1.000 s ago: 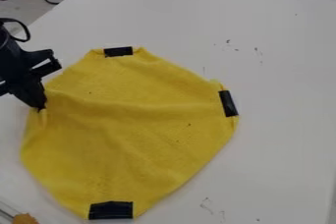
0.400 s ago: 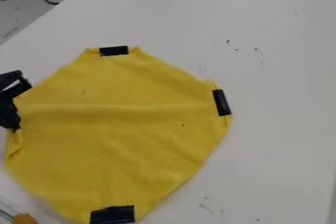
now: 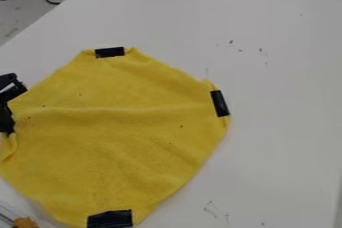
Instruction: Unfold the cloth from left to right
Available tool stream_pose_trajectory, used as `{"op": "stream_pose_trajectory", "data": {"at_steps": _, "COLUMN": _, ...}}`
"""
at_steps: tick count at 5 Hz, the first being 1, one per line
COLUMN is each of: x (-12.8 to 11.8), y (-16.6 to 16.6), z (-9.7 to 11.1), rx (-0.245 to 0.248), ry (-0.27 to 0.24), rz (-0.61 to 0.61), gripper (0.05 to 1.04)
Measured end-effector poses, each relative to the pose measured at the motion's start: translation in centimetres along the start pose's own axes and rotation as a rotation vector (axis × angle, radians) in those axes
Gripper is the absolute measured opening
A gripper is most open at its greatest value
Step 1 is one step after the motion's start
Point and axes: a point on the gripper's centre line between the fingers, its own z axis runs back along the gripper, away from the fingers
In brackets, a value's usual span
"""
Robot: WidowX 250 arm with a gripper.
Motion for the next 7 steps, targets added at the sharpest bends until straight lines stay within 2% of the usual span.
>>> {"op": "stream_pose_trajectory", "data": {"at_steps": 1, "x": -0.1, "y": 0.8, "z": -0.6, "rx": 0.011, "ry": 0.010, "rz": -0.016, "gripper": 0.221}}
{"op": "stream_pose_trajectory", "data": {"at_steps": 2, "x": -0.2, "y": 1.5, "z": -0.5, "rx": 0.053, "ry": 0.014, "rz": -0.024, "gripper": 0.478}}
{"op": "stream_pose_trajectory", "data": {"at_steps": 3, "x": 0.4, "y": 2.0, "z": 0.4, "rx": 0.096, "ry": -0.005, "rz": -0.037, "gripper": 0.786}}
{"op": "stream_pose_trajectory", "data": {"at_steps": 4, "x": 0.7, "y": 2.0, "z": 0.7, "rx": 0.129, "ry": 0.007, "rz": -0.042, "gripper": 0.999}}
{"op": "stream_pose_trajectory", "data": {"at_steps": 6, "x": 1.9, "y": 2.0, "z": 1.8, "rx": 0.182, "ry": 0.001, "rz": -0.078, "gripper": 0.999}}
{"op": "stream_pose_trajectory", "data": {"at_steps": 7, "x": 2.2, "y": -0.2, "z": 1.7, "rx": 0.165, "ry": -0.009, "rz": -0.139, "gripper": 0.999}}
